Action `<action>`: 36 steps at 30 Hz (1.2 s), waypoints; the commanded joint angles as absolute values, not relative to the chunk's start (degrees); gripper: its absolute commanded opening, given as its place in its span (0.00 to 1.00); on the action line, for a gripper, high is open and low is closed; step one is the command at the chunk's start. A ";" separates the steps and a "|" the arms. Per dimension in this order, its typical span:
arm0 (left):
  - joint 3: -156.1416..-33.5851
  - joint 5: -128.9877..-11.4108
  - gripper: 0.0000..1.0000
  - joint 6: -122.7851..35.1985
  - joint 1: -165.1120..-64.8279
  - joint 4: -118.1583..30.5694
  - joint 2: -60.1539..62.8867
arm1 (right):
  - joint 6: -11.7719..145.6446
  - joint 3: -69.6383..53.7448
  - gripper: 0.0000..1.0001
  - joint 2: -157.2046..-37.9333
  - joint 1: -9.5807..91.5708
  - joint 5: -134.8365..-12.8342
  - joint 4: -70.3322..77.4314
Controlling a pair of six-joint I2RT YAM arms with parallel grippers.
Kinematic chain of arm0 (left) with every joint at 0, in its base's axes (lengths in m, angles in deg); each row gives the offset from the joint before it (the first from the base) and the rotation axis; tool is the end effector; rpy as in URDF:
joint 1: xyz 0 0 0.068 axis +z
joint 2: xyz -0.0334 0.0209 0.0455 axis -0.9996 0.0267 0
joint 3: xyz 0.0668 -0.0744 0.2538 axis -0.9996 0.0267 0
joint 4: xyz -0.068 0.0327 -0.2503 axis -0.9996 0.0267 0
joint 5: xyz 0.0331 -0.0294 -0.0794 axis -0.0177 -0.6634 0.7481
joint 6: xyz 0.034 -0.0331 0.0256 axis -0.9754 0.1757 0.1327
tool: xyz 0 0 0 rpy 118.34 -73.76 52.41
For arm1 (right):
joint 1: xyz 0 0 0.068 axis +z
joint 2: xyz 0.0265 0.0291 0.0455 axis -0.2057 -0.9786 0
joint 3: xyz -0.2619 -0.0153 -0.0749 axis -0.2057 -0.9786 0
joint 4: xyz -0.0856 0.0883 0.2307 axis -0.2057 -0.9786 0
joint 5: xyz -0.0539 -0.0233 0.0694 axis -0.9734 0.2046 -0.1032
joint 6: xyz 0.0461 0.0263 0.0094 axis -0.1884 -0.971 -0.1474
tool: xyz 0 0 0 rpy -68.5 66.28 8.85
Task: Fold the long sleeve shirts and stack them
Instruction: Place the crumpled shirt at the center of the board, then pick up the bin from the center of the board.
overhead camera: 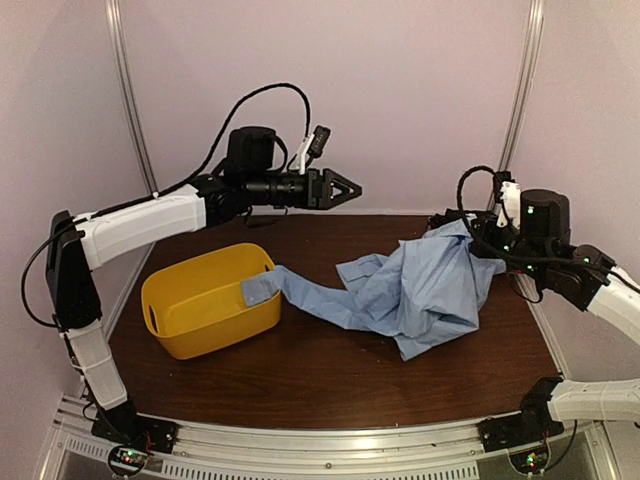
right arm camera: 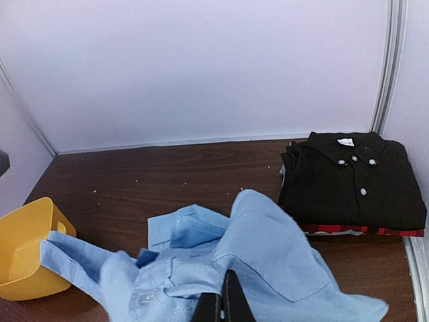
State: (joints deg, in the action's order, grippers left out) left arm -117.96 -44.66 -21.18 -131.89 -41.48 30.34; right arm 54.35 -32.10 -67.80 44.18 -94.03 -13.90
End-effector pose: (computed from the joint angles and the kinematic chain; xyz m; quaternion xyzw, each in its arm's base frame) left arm 0.3054 -0.3161 0.3729 0.2462 0.7118 -0.5608 0.3438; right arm 0.1759 0.1021 0.3470 -0.0263 0.8057 0.1757 0.5651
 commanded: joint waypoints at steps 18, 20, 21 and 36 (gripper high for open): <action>-79.62 -76.66 0.78 -32.82 -132.94 -9.52 3.20 | 55.30 -35.03 1.00 -78.77 47.62 -69.28 -8.06; -77.93 -76.23 0.78 -31.94 -133.92 -9.59 2.65 | 54.63 -35.26 1.00 -81.44 50.27 -67.92 -5.15; -77.12 -76.18 0.77 -31.65 -134.22 -9.75 2.65 | 54.52 -34.99 1.00 -83.05 51.75 -68.31 -4.37; -76.17 -89.05 0.31 -30.45 -134.08 -8.46 5.36 | 58.97 -18.57 1.00 -119.24 64.92 -65.68 2.81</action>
